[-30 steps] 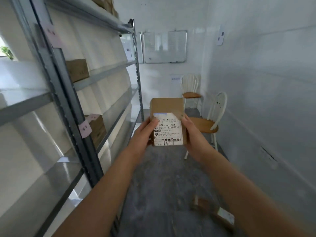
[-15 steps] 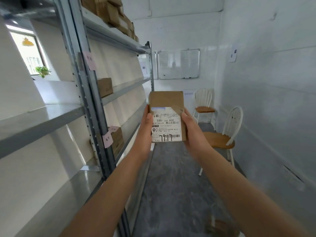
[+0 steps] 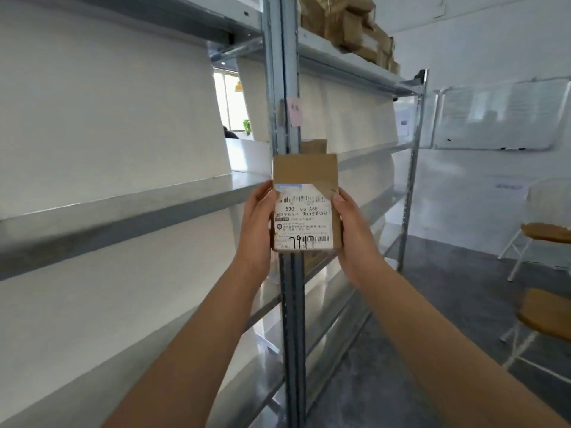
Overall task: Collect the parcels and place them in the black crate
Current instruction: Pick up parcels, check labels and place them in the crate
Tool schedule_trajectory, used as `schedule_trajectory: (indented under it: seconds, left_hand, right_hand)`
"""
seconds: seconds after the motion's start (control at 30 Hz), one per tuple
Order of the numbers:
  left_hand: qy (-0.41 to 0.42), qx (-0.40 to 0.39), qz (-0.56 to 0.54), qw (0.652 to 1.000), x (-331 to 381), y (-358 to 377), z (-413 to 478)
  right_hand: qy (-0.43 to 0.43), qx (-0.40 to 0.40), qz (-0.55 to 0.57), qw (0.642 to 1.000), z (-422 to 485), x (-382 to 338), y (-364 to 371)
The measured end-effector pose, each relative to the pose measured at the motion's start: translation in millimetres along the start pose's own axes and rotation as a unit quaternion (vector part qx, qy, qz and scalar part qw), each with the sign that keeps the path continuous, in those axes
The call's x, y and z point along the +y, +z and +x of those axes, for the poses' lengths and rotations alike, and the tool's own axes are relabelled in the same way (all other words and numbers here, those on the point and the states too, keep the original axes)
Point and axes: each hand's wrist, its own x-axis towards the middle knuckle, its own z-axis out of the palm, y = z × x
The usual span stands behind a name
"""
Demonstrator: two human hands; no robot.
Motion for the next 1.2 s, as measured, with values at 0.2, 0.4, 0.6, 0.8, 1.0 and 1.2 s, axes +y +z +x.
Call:
schedule_trajectory:
  seconds: [0.2, 0.4, 0.6, 0.8, 1.0, 1.2]
  left_hand:
    - [0.032, 0.163, 0.047, 0.985, 24, -42, -61]
    - [0.055, 0.316, 0.072, 0.944, 71, -92, -150]
    - [0.108, 0.414, 0.114, 0.897, 139, -131, -236]
    - [0.155, 0.484, 0.166, 0.845, 208, -172, -339]
    - [0.189, 0.540, 0.213, 0.792, 277, -207, -450]
    - [0.194, 0.584, 0.231, 0.754, 330, -232, -553]
  right_hand:
    - [0.085, -0.115, 0.062, 0.988, -24, 16, 51]
    - [0.129, -0.272, 0.093, 0.949, -86, 25, 127]
    - [0.180, -0.374, 0.166, 0.895, -157, 13, 214]
    - [0.212, -0.449, 0.202, 0.844, -257, -12, 296]
    - [0.219, -0.520, 0.222, 0.796, -369, -47, 369]
    - [0.227, -0.560, 0.233, 0.762, -478, -72, 424]
